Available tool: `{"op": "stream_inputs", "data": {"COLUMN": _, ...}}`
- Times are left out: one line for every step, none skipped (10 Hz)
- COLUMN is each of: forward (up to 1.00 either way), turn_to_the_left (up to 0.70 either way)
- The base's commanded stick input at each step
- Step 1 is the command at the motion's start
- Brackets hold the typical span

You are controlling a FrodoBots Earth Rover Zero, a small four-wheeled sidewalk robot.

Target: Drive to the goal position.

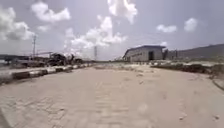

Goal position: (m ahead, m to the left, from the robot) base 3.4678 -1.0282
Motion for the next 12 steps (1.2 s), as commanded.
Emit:
{"op": "stream_inputs", "data": {"forward": 0.70, "turn_to_the_left": 0.02}}
{"op": "stream_inputs", "data": {"forward": 0.70, "turn_to_the_left": 0.07}}
{"op": "stream_inputs", "data": {"forward": 0.70, "turn_to_the_left": 0.12}}
{"op": "stream_inputs", "data": {"forward": 0.70, "turn_to_the_left": 0.10}}
{"op": "stream_inputs", "data": {"forward": 0.70, "turn_to_the_left": 0.05}}
{"op": "stream_inputs", "data": {"forward": 0.70, "turn_to_the_left": 0.00}}
{"op": "stream_inputs", "data": {"forward": 0.70, "turn_to_the_left": 0.00}}
{"op": "stream_inputs", "data": {"forward": 0.70, "turn_to_the_left": 0.00}}
{"op": "stream_inputs", "data": {"forward": 0.70, "turn_to_the_left": 0.00}}
{"op": "stream_inputs", "data": {"forward": 0.70, "turn_to_the_left": 0.00}}
{"op": "stream_inputs", "data": {"forward": 0.70, "turn_to_the_left": 0.00}}
{"op": "stream_inputs", "data": {"forward": 0.70, "turn_to_the_left": 0.00}}
